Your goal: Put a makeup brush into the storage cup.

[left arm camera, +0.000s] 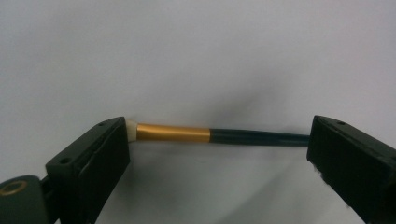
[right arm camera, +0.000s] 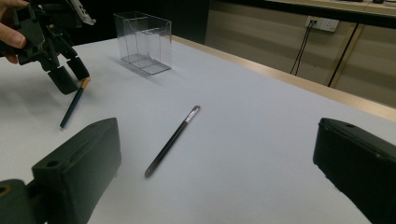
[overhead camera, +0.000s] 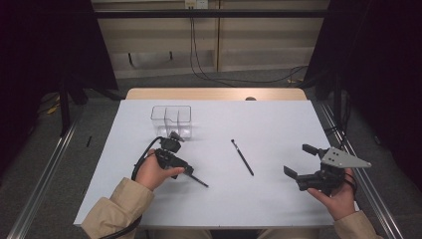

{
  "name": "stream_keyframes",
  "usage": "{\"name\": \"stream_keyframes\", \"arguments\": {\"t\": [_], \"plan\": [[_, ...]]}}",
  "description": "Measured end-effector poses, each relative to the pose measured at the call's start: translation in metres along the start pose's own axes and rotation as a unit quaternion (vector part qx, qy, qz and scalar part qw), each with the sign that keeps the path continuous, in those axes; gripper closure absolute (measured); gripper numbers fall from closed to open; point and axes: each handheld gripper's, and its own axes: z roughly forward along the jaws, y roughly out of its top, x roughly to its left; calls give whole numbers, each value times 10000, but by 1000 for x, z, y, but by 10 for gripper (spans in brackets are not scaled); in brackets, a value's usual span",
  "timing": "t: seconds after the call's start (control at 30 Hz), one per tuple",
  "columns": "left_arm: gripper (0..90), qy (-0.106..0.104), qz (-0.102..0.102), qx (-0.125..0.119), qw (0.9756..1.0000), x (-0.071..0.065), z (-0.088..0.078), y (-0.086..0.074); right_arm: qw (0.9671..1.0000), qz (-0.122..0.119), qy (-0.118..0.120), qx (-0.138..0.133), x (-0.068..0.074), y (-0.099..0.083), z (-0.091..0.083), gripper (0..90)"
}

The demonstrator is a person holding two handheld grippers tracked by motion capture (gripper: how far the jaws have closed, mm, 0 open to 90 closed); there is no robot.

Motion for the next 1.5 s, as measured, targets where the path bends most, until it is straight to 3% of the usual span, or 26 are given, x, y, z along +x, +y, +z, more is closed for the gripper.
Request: {"name": "stream_keyframes", "arguments": {"t": [0.2,0.67,1.07,1.2,1.4,1.5], "plan": [[57,82,-43,-17,10000,-1,2,2,10000,-2,-3,0,0,0,0,6],[57,253,63,-45,9997,-3,6,5,10000,-16,7,4,0,0,1,6],[58,438,-32,-50,9990,-2,3,0,10000,-17,13,2,0,-1,2,6],[51,500,42,-40,9987,-5,6,0,10000,-33,25,21,1,0,2,7],[53,861,321,83,9957,-14,11,-1,10000,-28,6,8,0,0,2,7],[64,939,334,98,9950,-17,12,0,10000,-38,-1,10,0,0,2,7]]}}
